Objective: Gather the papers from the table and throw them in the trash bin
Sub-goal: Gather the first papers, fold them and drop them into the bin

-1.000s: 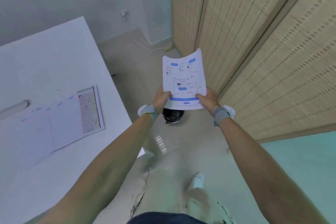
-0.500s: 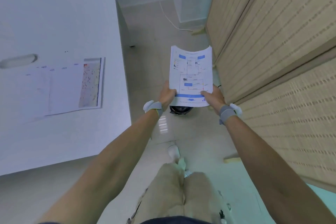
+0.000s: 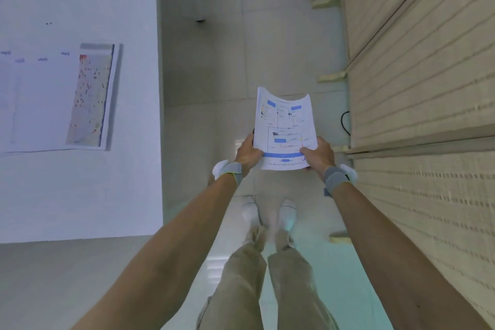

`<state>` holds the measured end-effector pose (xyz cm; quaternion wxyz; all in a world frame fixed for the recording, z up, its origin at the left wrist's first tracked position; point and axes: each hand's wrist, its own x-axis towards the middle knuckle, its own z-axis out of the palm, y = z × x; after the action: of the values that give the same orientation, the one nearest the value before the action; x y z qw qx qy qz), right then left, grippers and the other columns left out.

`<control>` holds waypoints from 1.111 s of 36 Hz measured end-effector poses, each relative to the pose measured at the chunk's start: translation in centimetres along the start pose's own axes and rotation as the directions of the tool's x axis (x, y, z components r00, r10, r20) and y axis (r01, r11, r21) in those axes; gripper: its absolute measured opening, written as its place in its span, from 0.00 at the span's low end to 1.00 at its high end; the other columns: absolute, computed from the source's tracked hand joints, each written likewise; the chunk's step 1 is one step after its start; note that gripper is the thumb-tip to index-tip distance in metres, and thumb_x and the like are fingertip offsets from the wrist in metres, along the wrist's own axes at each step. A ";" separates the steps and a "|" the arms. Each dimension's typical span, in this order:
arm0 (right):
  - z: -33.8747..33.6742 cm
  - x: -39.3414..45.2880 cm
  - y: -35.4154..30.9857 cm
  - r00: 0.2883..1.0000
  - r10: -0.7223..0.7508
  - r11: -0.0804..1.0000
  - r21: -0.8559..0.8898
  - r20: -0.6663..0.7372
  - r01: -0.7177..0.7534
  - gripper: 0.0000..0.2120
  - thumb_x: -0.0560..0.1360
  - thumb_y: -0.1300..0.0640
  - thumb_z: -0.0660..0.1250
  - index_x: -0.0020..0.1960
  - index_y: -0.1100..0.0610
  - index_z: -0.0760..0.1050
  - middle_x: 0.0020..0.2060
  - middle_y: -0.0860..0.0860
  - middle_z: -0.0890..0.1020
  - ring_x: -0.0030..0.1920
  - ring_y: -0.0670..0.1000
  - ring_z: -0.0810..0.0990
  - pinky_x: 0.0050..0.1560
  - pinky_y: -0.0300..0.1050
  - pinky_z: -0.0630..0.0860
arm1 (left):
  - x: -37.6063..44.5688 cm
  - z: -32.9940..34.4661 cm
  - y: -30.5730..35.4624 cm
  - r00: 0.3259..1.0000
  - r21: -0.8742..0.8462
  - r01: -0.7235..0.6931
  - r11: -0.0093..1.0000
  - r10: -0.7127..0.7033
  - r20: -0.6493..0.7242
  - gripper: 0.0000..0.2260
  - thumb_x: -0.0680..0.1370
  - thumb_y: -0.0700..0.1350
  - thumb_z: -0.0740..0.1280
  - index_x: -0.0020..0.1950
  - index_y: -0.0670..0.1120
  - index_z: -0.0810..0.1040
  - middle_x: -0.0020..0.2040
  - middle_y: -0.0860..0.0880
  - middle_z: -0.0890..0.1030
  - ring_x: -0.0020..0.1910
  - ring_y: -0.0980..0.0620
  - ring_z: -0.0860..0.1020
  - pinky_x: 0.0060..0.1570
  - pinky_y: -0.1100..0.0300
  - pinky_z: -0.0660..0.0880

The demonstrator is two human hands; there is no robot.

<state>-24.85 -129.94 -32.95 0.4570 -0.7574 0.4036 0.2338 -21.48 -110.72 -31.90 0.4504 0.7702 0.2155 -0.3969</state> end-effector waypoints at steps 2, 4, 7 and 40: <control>1.2 1.9 1.0 0.999 0.034 0.999 -0.015 0.030 -0.033 0.16 0.78 0.60 0.67 0.65 0.57 0.77 0.59 0.56 0.85 0.45 0.56 0.83 0.29 0.40 0.78 | 2.1 0.8 -1.2 0.999 0.014 0.051 0.999 -0.051 -0.017 0.23 0.80 0.34 0.64 0.75 0.43 0.70 0.72 0.42 0.77 0.70 0.39 0.76 0.70 0.45 0.74; 3.0 5.1 2.5 0.997 0.063 0.998 -0.031 0.049 -0.061 0.16 0.78 0.59 0.65 0.65 0.57 0.77 0.59 0.56 0.85 0.42 0.56 0.83 0.24 0.37 0.74 | 5.5 2.0 -2.9 0.995 0.030 0.097 0.995 -0.096 -0.031 0.23 0.80 0.35 0.64 0.75 0.44 0.71 0.72 0.42 0.77 0.69 0.39 0.76 0.69 0.47 0.75; 4.6 7.7 4.2 0.992 0.101 0.992 -0.079 0.076 -0.095 0.16 0.79 0.61 0.65 0.67 0.58 0.76 0.60 0.57 0.84 0.41 0.57 0.83 0.18 0.35 0.72 | 8.4 3.1 -4.7 0.989 0.033 0.142 0.989 -0.140 -0.049 0.23 0.80 0.36 0.64 0.75 0.45 0.71 0.72 0.42 0.77 0.69 0.38 0.77 0.69 0.46 0.76; 8.6 15.2 7.2 0.959 0.200 0.976 -0.124 0.200 -0.178 0.23 0.79 0.50 0.71 0.68 0.63 0.76 0.59 0.62 0.83 0.48 0.63 0.85 0.54 0.57 0.84 | 15.5 2.9 -8.5 0.973 -0.046 0.207 0.977 -0.210 -0.100 0.27 0.83 0.48 0.68 0.79 0.41 0.68 0.66 0.39 0.81 0.60 0.40 0.83 0.60 0.44 0.82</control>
<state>-22.10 -130.28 -51.60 0.4326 -0.7089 0.4107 0.3764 -19.35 -109.35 -49.58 0.4079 0.7549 0.3252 -0.3975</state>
